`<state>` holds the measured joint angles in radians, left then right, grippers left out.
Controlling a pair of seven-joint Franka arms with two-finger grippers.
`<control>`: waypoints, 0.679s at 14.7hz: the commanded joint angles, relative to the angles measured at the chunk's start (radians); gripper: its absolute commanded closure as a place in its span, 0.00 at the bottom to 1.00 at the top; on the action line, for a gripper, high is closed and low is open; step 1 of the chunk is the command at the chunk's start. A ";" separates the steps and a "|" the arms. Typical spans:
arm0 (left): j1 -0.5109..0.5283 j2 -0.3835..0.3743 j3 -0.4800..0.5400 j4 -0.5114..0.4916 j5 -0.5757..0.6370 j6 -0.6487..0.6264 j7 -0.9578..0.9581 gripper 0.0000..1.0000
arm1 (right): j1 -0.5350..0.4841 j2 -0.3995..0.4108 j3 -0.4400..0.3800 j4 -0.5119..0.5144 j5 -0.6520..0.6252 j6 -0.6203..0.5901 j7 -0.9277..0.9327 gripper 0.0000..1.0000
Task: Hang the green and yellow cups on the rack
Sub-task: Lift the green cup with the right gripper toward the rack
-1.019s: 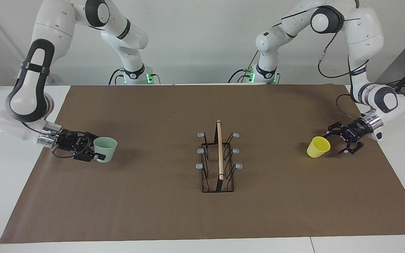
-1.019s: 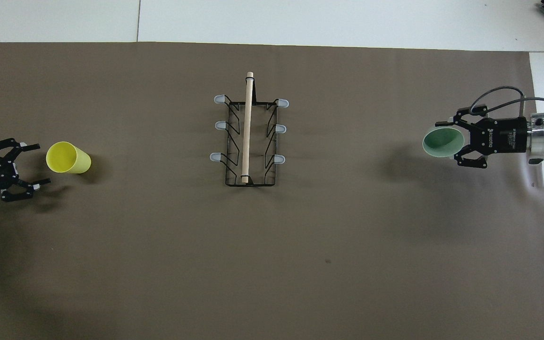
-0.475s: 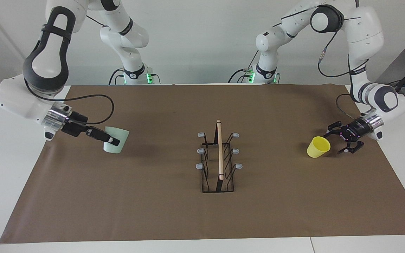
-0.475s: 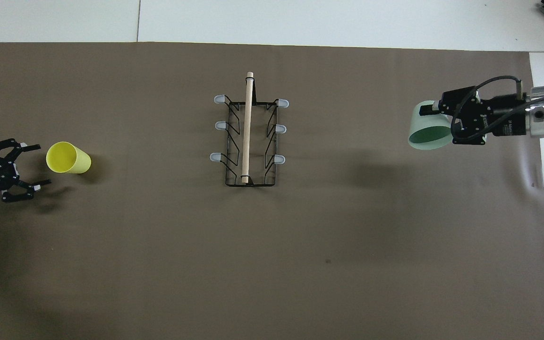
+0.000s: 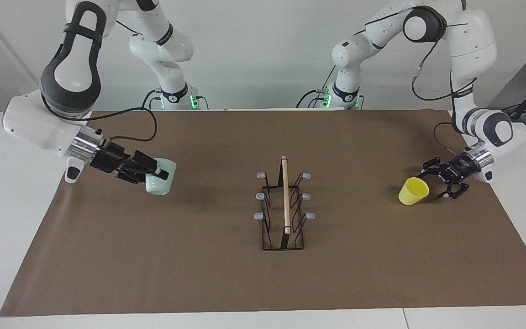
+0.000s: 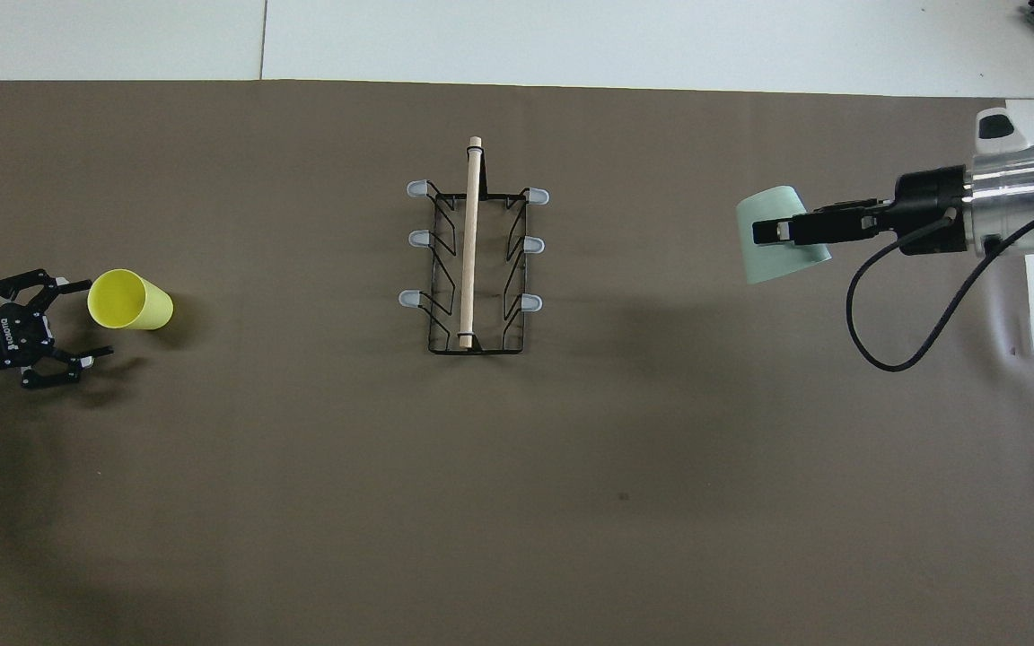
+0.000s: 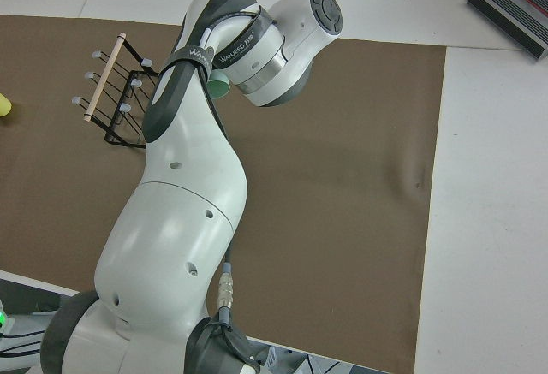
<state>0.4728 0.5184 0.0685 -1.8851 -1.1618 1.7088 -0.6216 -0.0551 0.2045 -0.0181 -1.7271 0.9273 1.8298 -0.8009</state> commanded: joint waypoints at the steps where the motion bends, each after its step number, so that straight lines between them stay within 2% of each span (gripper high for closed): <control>1: -0.028 -0.024 0.014 -0.051 -0.062 -0.004 0.040 0.00 | 0.021 -0.037 0.004 -0.067 0.101 0.017 -0.295 1.00; 4: -0.020 -0.032 0.016 -0.085 -0.067 -0.014 0.268 0.00 | 0.049 -0.109 0.006 -0.233 0.304 0.118 -0.576 1.00; 7: -0.020 -0.034 0.016 -0.095 -0.068 -0.009 0.287 0.00 | 0.103 -0.166 0.006 -0.356 0.465 0.189 -0.771 1.00; 10: -0.023 -0.038 0.017 -0.127 -0.105 0.002 0.280 0.00 | 0.179 -0.201 0.006 -0.460 0.704 0.270 -1.002 1.00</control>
<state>0.4535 0.5179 0.0776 -1.9480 -1.2199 1.7061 -0.3576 0.0852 0.0699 -0.0134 -2.0819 1.5033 2.0493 -1.6757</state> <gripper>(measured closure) 0.000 0.313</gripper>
